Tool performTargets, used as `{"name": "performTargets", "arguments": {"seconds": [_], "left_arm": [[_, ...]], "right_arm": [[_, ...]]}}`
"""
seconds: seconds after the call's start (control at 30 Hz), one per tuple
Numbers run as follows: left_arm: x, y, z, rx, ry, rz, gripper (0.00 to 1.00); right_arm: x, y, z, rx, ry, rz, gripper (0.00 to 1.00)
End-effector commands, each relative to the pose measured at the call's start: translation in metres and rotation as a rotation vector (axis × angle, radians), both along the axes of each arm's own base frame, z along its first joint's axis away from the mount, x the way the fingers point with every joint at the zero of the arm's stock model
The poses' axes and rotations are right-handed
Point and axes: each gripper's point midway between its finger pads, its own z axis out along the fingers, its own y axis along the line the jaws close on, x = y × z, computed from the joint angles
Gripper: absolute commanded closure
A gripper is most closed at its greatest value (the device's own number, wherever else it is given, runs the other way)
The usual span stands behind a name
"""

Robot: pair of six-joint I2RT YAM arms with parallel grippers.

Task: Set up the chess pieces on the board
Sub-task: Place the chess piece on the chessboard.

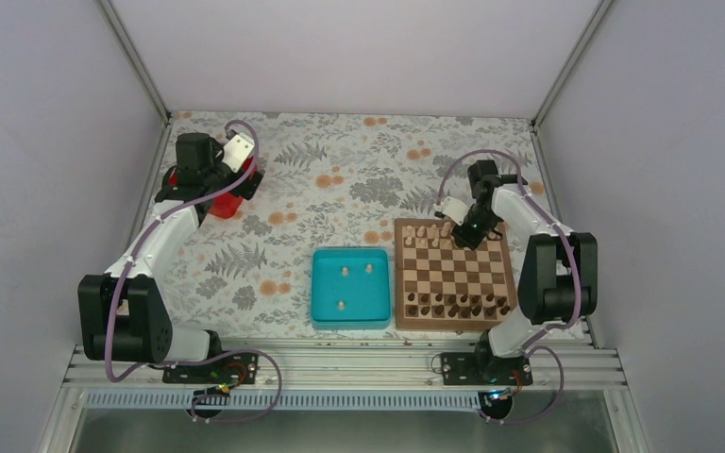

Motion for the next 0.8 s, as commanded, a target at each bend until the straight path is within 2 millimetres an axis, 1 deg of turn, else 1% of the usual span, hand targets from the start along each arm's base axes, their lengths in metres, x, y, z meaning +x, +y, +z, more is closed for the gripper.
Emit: {"name": "performTargets", "arguments": {"seconds": [0.0, 0.13, 0.23, 0.27, 0.3, 0.53, 0.67, 0.77], "left_arm": [[0.0, -0.002, 0.011, -0.003, -0.034, -0.012, 0.0], [0.0, -0.003, 0.011, -0.003, -0.034, -0.014, 0.0], [0.0, -0.003, 0.009, -0.003, -0.028, -0.014, 0.0], [0.0, -0.003, 0.009, -0.003, -0.027, -0.014, 0.0], [0.0, -0.003, 0.009, -0.003, -0.027, -0.013, 0.0], [0.0, -0.003, 0.009, -0.002, -0.027, -0.016, 0.0], [-0.001, -0.002, 0.008, 0.0, -0.023, -0.015, 0.0], [-0.001, -0.003, 0.007, 0.0, -0.022, -0.015, 0.0]], "right_arm": [[0.009, -0.005, -0.005, 0.001, -0.021, -0.011, 0.9], [0.012, -0.008, -0.01, 0.0, -0.019, -0.017, 0.89], [0.015, -0.012, -0.009, -0.002, -0.028, -0.024, 0.89], [0.014, -0.013, -0.017, -0.004, -0.001, -0.025, 0.89], [0.015, -0.014, -0.018, -0.004, 0.0, -0.027, 0.89], [0.017, -0.014, -0.023, 0.007, 0.012, -0.028, 0.88], [0.017, -0.012, -0.021, 0.02, 0.012, -0.025, 0.86], [0.014, -0.008, -0.016, 0.04, 0.019, -0.016, 0.82]]}}
